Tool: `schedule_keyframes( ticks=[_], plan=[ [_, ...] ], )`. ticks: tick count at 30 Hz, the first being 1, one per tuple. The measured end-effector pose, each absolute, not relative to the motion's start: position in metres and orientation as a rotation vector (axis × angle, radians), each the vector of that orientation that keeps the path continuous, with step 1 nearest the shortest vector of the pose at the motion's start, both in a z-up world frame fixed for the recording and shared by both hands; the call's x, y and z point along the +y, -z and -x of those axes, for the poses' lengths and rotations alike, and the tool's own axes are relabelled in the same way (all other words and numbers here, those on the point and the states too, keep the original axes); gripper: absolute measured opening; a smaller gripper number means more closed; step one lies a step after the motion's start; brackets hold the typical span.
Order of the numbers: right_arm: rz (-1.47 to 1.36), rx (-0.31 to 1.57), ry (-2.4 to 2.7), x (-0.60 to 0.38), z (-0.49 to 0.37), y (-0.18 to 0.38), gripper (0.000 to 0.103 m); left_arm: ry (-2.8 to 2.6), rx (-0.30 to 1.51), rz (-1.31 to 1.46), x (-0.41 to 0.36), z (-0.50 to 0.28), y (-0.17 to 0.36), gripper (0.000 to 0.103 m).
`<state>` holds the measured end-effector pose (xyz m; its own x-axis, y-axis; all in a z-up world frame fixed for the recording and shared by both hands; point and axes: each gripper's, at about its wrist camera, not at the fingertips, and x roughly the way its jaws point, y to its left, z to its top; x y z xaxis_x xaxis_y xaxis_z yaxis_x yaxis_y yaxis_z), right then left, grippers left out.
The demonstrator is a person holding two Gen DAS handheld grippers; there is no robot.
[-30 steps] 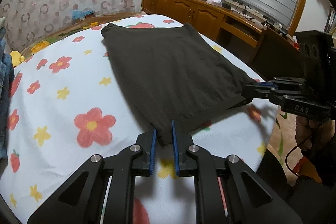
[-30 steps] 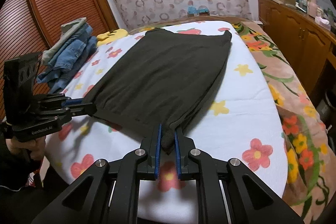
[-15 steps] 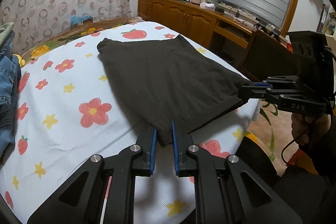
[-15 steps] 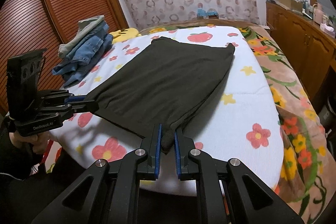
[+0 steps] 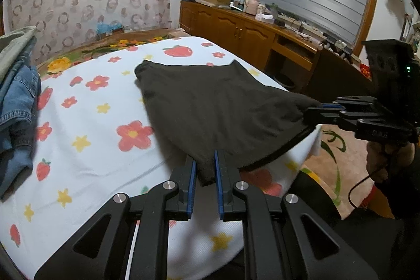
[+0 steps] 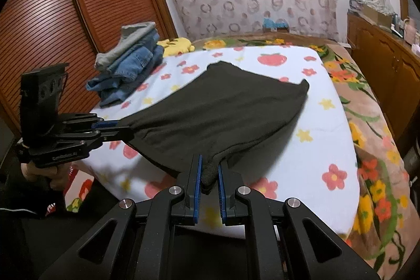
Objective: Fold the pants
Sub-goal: 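Lift the dark shirt's hem with both grippers and fold it toward the collar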
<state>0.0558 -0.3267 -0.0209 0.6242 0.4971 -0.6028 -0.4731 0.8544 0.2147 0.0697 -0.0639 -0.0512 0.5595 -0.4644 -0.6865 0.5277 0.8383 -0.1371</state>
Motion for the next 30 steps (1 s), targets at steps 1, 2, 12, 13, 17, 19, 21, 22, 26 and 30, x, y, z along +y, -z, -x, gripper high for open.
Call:
schedule_keyframes(
  ticks=[1,2,12,13,17,19,21,22,26,30],
  plan=[
    [-0.042,0.701,-0.556,-0.327,-0.058,0.024,0.011,0.578,0.785,-0.089,-0.065,-0.075,0.053,0.014],
    [-0.048,0.702,-0.554,-0.326,-0.061,0.026,0.011,0.574,0.789,-0.088,-0.064,-0.079,0.055,0.014],
    [-0.055,0.745,-0.532,-0.314,-0.078,0.048,0.011,0.557,0.816,-0.078,-0.069,-0.099,0.072,0.014],
    [-0.056,0.743,-0.531,-0.313,-0.079,0.047,0.011,0.556,0.814,-0.078,-0.07,-0.099,0.072,0.014],
    [-0.047,0.716,-0.526,-0.315,-0.081,0.039,0.011,0.556,0.794,-0.082,-0.072,-0.104,0.065,0.014],
    [-0.045,0.695,-0.522,-0.315,-0.084,0.033,0.011,0.557,0.778,-0.086,-0.073,-0.108,0.059,0.014],
    [-0.045,0.675,-0.517,-0.316,-0.088,0.028,0.011,0.555,0.764,-0.088,-0.075,-0.114,0.054,0.014],
    [-0.045,0.666,-0.514,-0.316,-0.09,0.025,0.011,0.554,0.756,-0.088,-0.076,-0.118,0.05,0.014],
    [-0.05,0.639,-0.503,-0.318,-0.097,0.019,0.011,0.548,0.737,-0.092,-0.078,-0.131,0.042,0.014],
    [-0.067,0.617,-0.491,-0.323,-0.102,0.015,0.011,0.543,0.718,-0.098,-0.08,-0.144,0.035,0.014]
  ],
)
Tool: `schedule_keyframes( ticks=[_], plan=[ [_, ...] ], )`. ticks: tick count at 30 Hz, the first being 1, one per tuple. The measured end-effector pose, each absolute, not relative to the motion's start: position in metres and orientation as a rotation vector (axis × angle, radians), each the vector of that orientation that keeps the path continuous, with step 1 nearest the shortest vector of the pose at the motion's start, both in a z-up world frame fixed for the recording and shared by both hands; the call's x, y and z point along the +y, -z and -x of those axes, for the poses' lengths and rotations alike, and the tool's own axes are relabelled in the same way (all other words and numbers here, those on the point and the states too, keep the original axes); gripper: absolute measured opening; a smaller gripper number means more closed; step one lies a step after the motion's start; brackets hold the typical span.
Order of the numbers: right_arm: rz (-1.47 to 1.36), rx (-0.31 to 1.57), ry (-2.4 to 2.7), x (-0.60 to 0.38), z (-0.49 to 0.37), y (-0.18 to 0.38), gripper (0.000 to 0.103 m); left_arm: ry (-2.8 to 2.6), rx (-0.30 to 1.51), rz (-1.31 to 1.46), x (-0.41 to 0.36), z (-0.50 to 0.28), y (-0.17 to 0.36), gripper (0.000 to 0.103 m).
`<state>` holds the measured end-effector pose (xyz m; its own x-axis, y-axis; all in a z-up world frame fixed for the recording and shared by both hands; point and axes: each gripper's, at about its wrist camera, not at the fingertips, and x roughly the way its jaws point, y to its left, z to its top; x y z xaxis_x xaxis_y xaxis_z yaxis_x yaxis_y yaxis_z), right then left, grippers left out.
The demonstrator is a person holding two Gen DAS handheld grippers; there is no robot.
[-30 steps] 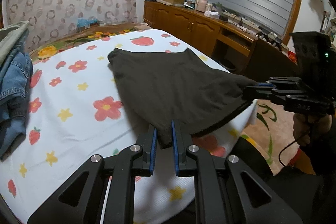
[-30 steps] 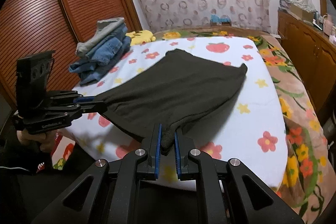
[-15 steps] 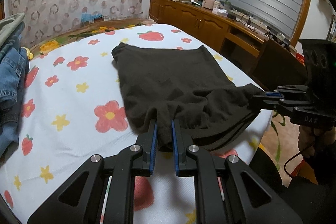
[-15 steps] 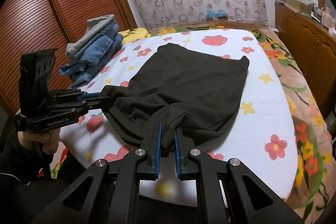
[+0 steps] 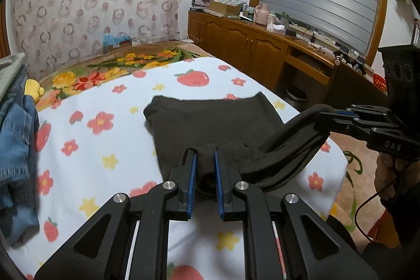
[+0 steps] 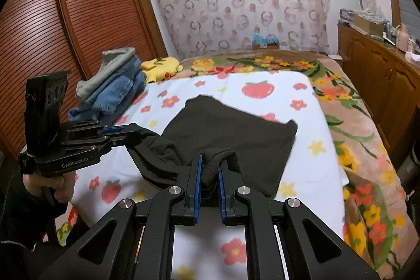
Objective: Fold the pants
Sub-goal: 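Lift the dark shirt's hem with both grippers and fold it toward the collar, then open both grippers and release the folded shirt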
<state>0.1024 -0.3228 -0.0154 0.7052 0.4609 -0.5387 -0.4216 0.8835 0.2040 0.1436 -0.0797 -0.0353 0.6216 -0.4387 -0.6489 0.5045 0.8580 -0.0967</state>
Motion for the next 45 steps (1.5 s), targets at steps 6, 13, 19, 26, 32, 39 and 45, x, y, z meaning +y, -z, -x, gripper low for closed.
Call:
schedule_keyframes(
  ticks=[6,13,19,26,32,39,45],
  plan=[
    [-0.087,0.605,-0.477,-0.325,-0.113,0.018,0.011,0.531,0.707,-0.101,-0.082,-0.158,0.034,0.014],
    [-0.087,0.599,-0.478,-0.319,-0.124,0.023,0.011,0.507,0.726,-0.104,-0.083,-0.17,0.042,0.014],
    [-0.075,0.586,-0.461,-0.318,-0.138,0.017,0.011,0.499,0.71,-0.106,-0.083,-0.181,0.034,0.014],
    [-0.097,0.571,-0.454,-0.321,-0.155,0.012,0.011,0.485,0.687,-0.113,-0.089,-0.197,0.024,0.014],
    [-0.095,0.595,-0.443,-0.32,-0.167,0.021,0.011,0.475,0.701,-0.127,-0.092,-0.208,0.027,0.014],
    [-0.106,0.617,-0.437,-0.322,-0.168,0.024,0.014,0.474,0.729,-0.087,-0.089,-0.208,0.032,0.022],
    [-0.077,0.596,-0.399,-0.327,-0.159,0.019,0.04,0.482,0.7,-0.083,-0.081,-0.202,0.031,0.053]
  ],
)
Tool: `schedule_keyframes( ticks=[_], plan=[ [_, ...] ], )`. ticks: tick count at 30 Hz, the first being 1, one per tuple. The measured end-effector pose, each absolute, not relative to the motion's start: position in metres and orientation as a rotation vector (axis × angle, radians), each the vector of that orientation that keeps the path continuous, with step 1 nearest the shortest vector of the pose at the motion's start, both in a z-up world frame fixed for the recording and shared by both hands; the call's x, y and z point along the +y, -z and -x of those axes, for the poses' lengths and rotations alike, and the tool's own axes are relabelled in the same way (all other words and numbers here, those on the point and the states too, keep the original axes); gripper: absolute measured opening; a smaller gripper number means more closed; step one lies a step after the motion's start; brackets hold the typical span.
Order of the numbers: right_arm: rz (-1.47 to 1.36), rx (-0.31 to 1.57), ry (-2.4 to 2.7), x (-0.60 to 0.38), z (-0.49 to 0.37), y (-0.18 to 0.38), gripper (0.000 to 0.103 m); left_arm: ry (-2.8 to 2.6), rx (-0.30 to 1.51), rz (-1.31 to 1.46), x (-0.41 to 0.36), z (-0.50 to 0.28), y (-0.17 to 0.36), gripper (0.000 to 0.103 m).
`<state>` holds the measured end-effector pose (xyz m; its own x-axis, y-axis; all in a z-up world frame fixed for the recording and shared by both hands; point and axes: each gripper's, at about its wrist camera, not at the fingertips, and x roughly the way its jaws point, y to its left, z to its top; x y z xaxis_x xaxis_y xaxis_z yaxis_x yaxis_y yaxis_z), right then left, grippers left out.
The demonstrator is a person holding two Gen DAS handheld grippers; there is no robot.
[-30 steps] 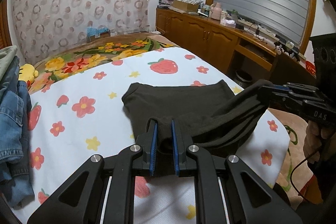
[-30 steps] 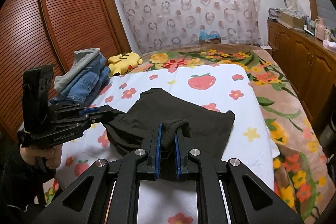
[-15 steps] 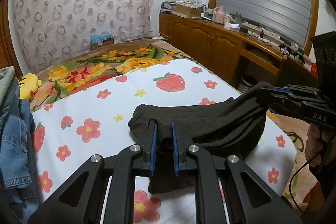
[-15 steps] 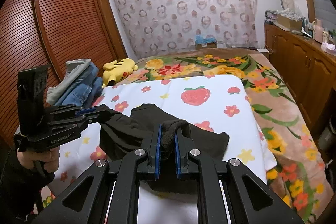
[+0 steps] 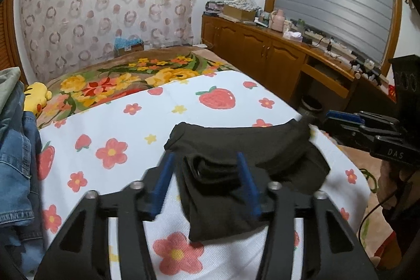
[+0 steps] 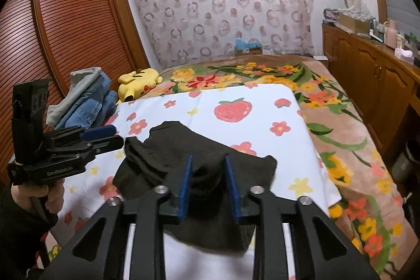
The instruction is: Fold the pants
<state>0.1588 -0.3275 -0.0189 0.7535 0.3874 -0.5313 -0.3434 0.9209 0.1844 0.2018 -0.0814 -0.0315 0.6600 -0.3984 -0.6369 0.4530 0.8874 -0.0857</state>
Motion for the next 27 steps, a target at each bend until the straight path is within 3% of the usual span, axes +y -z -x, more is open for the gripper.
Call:
schedule_keyframes(
  ticks=[2,3,7,24,27],
  plan=[
    [-0.061,0.596,-0.39,-0.329,-0.156,0.019,0.052,0.486,0.7,-0.081,-0.079,-0.2,0.033,0.058],
    [-0.052,0.598,-0.391,-0.329,-0.156,0.02,0.053,0.487,0.699,-0.079,-0.08,-0.199,0.033,0.064],
    [-0.006,0.611,-0.381,-0.33,-0.154,0.028,0.059,0.484,0.7,-0.074,-0.077,-0.197,0.038,0.064],
    [0.05,0.692,-0.42,-0.339,-0.194,0.046,0.059,0.515,0.784,-0.142,-0.085,-0.226,0.059,0.064],
    [0.074,0.703,-0.451,-0.337,-0.205,0.046,0.056,0.54,0.802,-0.135,-0.086,-0.235,0.06,0.059]
  ],
)
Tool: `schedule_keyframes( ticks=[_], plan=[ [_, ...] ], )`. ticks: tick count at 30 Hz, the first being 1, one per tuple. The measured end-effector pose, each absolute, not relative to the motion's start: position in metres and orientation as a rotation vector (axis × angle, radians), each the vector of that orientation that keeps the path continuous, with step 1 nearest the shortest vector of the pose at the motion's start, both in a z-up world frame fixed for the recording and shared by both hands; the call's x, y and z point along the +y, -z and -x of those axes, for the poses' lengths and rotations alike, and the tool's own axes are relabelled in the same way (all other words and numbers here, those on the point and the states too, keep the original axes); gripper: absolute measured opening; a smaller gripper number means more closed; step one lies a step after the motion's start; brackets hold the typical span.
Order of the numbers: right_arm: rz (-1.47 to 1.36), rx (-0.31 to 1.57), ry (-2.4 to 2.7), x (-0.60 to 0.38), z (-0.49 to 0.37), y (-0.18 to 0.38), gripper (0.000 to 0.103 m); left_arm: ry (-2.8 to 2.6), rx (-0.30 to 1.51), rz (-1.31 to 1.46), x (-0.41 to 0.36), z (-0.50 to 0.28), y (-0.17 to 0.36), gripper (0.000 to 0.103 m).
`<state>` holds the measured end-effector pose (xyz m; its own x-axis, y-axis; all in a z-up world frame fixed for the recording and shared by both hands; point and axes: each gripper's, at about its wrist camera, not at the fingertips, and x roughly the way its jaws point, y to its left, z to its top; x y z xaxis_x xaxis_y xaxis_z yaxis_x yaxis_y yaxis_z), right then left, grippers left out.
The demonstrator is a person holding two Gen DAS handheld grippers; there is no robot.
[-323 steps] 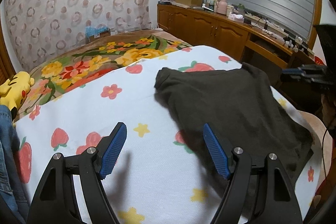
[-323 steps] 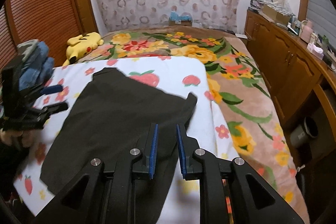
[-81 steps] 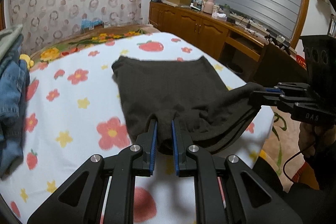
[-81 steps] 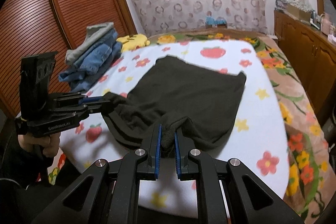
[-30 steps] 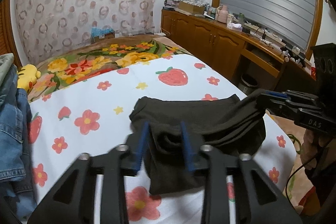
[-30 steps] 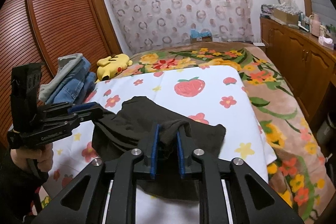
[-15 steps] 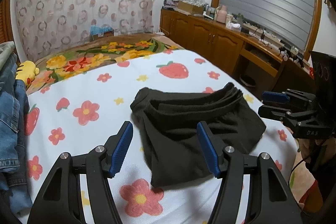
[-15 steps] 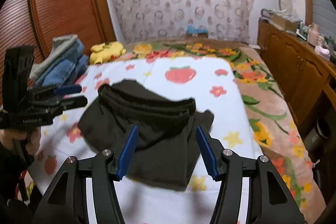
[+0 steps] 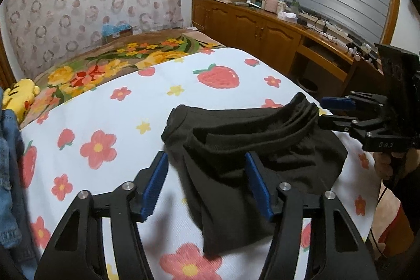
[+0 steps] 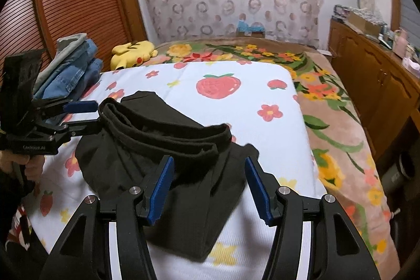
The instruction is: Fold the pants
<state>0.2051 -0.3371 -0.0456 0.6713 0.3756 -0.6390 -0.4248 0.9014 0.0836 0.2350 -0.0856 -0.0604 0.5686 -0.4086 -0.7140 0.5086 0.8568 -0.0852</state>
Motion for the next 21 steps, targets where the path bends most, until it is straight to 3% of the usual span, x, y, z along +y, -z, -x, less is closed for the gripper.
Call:
schedule_keyframes(
  ticks=[6,9,11,14,16,21],
  plan=[
    [0.091,0.734,-0.512,-0.336,-0.22,0.048,0.051,0.586,0.838,-0.162,-0.093,-0.251,0.067,0.05],
    [0.083,0.743,-0.548,-0.336,-0.222,0.05,0.04,0.61,0.843,-0.167,-0.095,-0.254,0.068,0.044],
    [0.08,0.742,-0.567,-0.336,-0.224,0.051,0.024,0.617,0.841,-0.166,-0.095,-0.254,0.067,0.034],
    [0.073,0.731,-0.593,-0.336,-0.223,0.048,0.012,0.645,0.823,-0.172,-0.097,-0.25,0.06,0.021],
    [0.063,0.709,-0.598,-0.339,-0.22,0.043,0.011,0.656,0.801,-0.173,-0.096,-0.246,0.054,0.016],
    [0.034,0.651,-0.59,-0.346,-0.215,0.03,0.01,0.654,0.743,-0.133,-0.092,-0.246,0.036,0.016]
  ],
)
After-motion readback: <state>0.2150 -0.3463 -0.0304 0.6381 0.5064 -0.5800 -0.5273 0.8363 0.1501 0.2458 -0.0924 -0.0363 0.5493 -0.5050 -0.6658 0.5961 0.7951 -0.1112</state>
